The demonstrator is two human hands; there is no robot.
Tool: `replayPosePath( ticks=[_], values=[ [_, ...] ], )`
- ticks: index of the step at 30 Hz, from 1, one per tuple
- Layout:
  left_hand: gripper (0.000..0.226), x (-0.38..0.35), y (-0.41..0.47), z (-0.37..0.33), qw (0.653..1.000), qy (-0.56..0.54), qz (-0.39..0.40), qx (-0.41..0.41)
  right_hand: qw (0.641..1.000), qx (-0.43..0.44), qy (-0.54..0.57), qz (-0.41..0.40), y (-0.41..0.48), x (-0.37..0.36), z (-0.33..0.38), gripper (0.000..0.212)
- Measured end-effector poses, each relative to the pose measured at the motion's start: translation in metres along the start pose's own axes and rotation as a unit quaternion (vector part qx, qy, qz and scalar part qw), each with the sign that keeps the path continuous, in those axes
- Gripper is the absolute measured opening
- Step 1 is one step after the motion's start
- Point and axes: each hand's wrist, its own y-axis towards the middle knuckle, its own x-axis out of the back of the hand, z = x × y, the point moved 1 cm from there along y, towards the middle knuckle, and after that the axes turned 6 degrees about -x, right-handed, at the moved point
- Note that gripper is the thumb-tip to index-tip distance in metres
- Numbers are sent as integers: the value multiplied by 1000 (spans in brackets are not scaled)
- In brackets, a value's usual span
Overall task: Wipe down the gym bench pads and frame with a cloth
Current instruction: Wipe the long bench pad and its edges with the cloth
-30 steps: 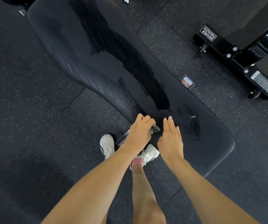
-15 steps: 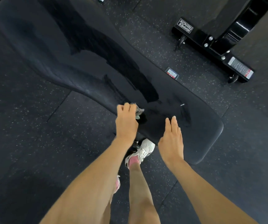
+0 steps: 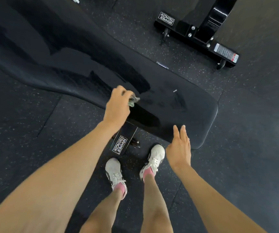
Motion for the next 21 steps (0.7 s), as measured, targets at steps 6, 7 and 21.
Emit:
replayPosePath(
  ticks=[6, 7, 21],
  values=[
    [39, -46, -21, -66, 993, 61, -37, 98, 1000, 6, 21, -3, 6, 0, -12, 71],
    [39, -57, -28, -82, 995, 50, -28, 81, 1000, 10, 25, -4, 9, 2, -15, 70],
    [40, -42, 49, -108, 993, -43, -89, 70, 997, 77, 1, -13, 85, 77, -67, 63]
  ],
)
